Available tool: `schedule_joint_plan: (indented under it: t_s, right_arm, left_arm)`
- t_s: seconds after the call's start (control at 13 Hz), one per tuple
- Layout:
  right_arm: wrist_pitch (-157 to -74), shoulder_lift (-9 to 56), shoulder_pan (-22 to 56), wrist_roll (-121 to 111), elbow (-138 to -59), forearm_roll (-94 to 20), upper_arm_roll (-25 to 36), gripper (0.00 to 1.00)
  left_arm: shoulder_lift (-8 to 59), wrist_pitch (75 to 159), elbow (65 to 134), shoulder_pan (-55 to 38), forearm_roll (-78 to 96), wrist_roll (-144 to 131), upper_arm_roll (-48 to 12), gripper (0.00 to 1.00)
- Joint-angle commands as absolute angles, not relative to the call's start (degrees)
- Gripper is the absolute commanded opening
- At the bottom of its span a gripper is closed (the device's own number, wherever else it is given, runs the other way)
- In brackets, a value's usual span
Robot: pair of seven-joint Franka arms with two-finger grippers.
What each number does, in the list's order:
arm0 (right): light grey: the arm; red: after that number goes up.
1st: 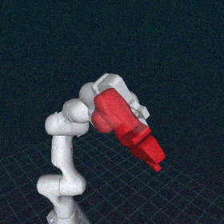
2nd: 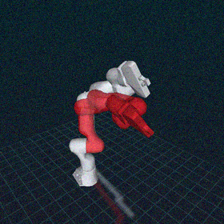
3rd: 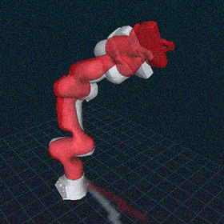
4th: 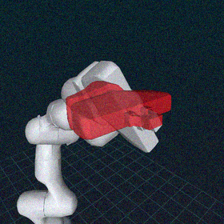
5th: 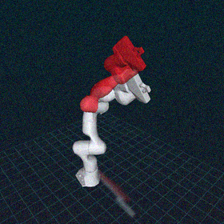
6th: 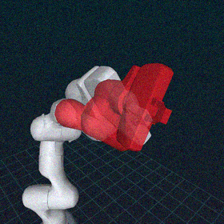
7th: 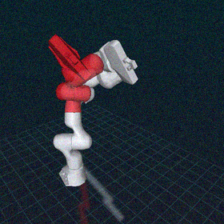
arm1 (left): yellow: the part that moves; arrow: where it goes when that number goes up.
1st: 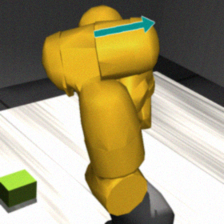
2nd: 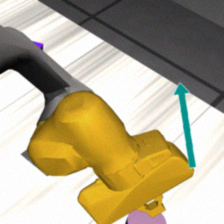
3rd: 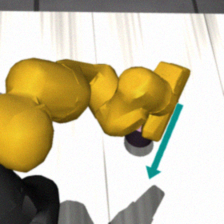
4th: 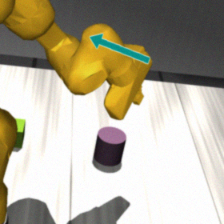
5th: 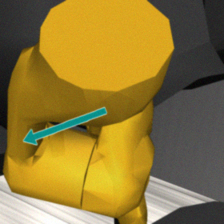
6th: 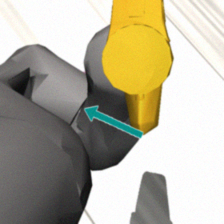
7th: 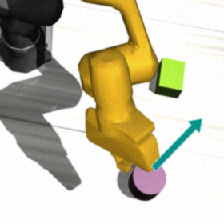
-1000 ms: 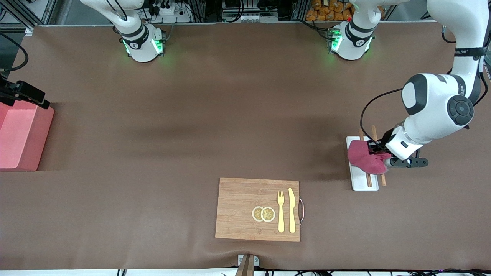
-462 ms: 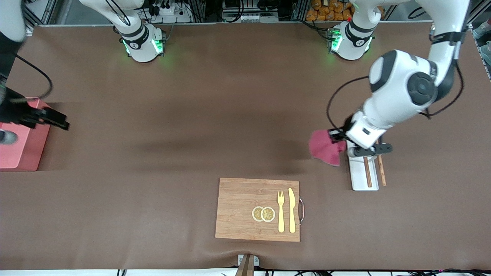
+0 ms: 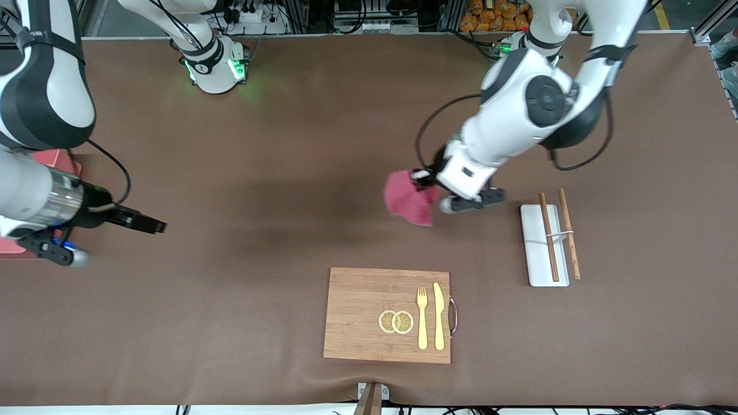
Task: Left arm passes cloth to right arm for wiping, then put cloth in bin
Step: 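Lift the cloth with the left gripper while the right gripper reaches toward it, then grasp the cloth with the right gripper beside the left gripper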
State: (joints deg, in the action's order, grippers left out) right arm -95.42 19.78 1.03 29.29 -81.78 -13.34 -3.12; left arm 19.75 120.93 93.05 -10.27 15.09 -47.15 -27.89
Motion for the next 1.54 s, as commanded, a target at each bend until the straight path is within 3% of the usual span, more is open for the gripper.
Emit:
schedule_joint_plan:
  t_s: [0.0,0.38,0.54,0.69,1.0,1.46]
  right_arm:
    - [-97.28,21.35,2.2,41.18,-80.77,-20.8,-2.9,1.0]
    - [-97.65,22.06,3.69,59.21,-83.57,-28.37,-2.9,1.0]
    - [-97.38,20.92,4.83,64.22,-86.82,-30.49,-2.99,1.0]
    - [-97.91,19.78,5.89,68.97,-89.46,-33.38,-2.9,1.0]
    - [-97.73,17.67,5.54,72.15,-94.9,-37.35,-2.9,1.0]
    - [-97.21,14.24,5.54,72.16,-99.75,-37.44,-2.9,1.0]
  left_arm:
    - [27.14,125.56,84.92,-16.93,16.17,-58.74,-27.69,0.0]
    - [37.16,148.56,77.18,-26.26,16.17,-81.95,-27.34,0.0]
    - [39.54,160.0,76.99,-29.6,16.17,-89.27,-26.11,0.0]
    - [41.13,166.26,75.42,-33.2,16.17,-93.49,-23.92,0.0]
    - [41.75,167.96,73.04,-40.42,16.17,-102.91,-16.98,0.0]
    - [41.4,168.05,73.04,-42.45,16.08,-110.04,-14.86,0.0]
